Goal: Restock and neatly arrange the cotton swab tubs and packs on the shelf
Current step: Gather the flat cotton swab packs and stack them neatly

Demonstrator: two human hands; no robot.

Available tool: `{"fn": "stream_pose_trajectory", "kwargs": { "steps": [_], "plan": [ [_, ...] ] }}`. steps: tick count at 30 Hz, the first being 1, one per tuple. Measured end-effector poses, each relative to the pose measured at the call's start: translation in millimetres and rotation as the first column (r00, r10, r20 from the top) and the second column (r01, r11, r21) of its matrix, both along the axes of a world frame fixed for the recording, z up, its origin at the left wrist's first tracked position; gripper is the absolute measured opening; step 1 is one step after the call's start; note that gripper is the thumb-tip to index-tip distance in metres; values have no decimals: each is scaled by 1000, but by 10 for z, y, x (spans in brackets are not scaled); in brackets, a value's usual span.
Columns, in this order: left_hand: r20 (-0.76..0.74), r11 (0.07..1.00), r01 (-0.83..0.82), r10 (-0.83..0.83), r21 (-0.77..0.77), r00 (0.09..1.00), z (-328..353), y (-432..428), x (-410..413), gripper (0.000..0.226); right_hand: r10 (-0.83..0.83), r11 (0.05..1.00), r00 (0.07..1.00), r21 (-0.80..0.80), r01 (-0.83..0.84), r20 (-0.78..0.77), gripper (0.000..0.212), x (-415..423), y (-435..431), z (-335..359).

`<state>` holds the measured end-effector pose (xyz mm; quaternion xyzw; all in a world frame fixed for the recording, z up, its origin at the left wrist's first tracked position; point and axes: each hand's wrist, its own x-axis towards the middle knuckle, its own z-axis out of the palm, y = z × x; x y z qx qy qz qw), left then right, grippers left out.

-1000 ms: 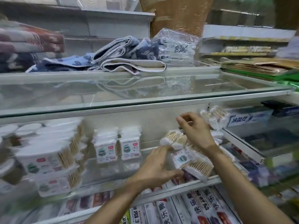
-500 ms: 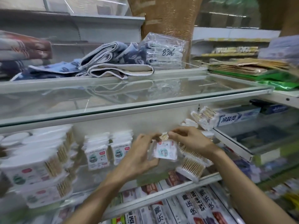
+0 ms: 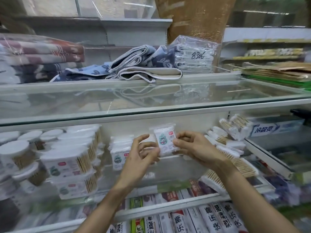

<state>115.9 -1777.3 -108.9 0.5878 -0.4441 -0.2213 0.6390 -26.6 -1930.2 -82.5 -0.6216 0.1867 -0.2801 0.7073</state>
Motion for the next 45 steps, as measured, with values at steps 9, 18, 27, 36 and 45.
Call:
{"fn": "stream_pose_trajectory", "kwargs": {
  "steps": [9,18,27,36,45],
  "plan": [
    [25,993,-118,118,7,993,-84,168,190,22,87,973,989,-202,-109,-117,13,254,153,-88],
    [344,945,-324,317,-39,884,-254,643,203,43,64,931,967,-334,-147,-248,17,625,457,-238],
    [599,894,-445,385,-53,702,-373,864,259,32,-131,723,930,-675,-147,-343,13,1041,830,-510],
    [516,928,-361,269,86,813,-480,737,321,26,-188,725,944,-687,-53,-271,23,760,662,-356],
    [437,983,-182,159,10,885,-280,394,-1,22,-475,230,839,-957,-176,-268,33,-205,-222,-147]
  ]
}}
